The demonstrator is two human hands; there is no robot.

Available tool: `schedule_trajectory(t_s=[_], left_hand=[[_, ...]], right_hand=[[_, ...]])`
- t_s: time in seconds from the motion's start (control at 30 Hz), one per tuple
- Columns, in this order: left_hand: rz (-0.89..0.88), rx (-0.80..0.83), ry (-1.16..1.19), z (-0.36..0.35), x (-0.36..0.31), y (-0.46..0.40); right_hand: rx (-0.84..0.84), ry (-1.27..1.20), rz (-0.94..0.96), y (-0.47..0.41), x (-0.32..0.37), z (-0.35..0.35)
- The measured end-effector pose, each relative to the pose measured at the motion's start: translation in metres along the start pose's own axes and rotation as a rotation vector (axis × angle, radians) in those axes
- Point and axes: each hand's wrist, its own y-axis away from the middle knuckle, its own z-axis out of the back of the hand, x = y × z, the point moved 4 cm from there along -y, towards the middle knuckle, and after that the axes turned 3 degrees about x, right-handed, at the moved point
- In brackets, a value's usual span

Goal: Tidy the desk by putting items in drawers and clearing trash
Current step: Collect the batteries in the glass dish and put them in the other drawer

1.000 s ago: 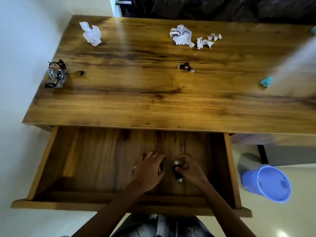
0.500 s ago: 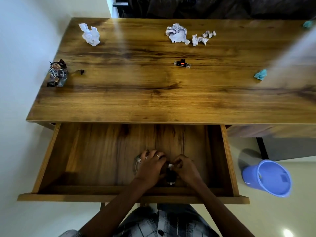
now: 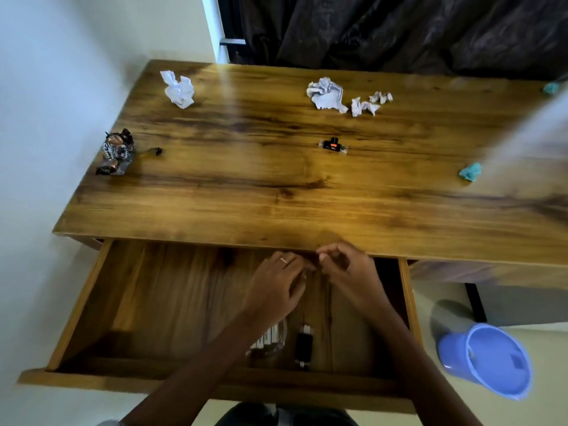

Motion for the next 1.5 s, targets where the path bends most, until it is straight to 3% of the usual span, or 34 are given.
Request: schedule_trajectory(t_s=[0.13, 0.3, 0.43, 0.73, 1.07, 1.23, 1.4, 1.5], left_hand=[[0.031, -0.081, 0.011, 0.027, 0.006, -0.054], [0.2, 0.111, -0.04, 0.014, 0.034, -0.102], [0.219, 0.213, -0.132, -0.002, 0.052, -0.113], [0.215, 0.175, -0.173, -0.005, 0.054, -0.113], [0.2, 0.137, -0.146, -0.003, 0.051, -0.113], [0.186, 0.075, -0.018, 0.003, 0.046, -0.099], [0.043, -0.151, 0.04, 0.015, 0.028, -0.04], [0.016, -0.167, 0.008, 0.012, 0.017, 0.006]], right_hand=[[-0.145, 0.039, 0.104, -0.052, 0.019, 0.028], [-0.255, 0.241, 0.128, -0.143, 0.011, 0.05], [-0.254, 0.434, 0.057, -0.205, 0.007, 0.06], [-0.139, 0.666, 0.111, -0.273, 0.005, 0.059], [-0.174, 0.476, 0.106, -0.219, 0.015, 0.056], [-0.196, 0.216, 0.024, -0.149, 0.031, 0.049], [-0.101, -0.132, -0.085, -0.052, 0.026, 0.035], [-0.001, -0.102, -0.162, 0.005, 0.002, 0.014]])
